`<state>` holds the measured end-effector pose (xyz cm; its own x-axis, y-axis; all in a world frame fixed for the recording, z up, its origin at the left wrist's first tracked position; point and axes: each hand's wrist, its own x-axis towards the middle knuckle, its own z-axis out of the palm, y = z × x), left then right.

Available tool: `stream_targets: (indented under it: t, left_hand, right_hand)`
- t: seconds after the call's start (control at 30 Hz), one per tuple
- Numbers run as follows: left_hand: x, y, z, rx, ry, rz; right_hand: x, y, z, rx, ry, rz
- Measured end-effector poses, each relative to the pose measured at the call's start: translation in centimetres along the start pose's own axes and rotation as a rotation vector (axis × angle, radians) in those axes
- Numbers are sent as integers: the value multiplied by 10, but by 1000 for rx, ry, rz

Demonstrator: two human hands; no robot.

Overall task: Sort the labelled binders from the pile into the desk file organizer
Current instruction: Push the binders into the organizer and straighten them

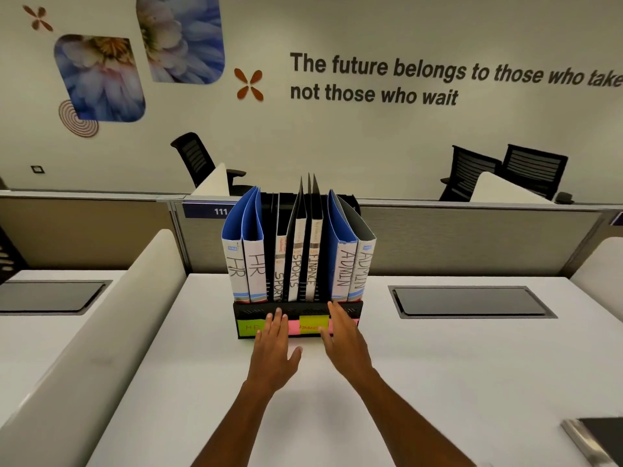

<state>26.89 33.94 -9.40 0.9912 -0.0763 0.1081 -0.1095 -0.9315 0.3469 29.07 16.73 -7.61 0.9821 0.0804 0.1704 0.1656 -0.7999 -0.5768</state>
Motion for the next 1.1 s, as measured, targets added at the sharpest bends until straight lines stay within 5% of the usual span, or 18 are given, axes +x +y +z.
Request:
stream_targets:
  t: [0.17, 0.37, 1.1]
  left_hand:
    - [-25, 26, 8, 51, 38, 47]
    - [-42, 76, 17, 74, 5, 89]
    - [-116, 325, 124, -53, -318, 240]
  right_hand:
    - [-55, 51, -17, -361, -9, -56]
    - [-99, 97, -61, -468, 51, 23]
    - [-262, 292, -233, -444, 136, 479]
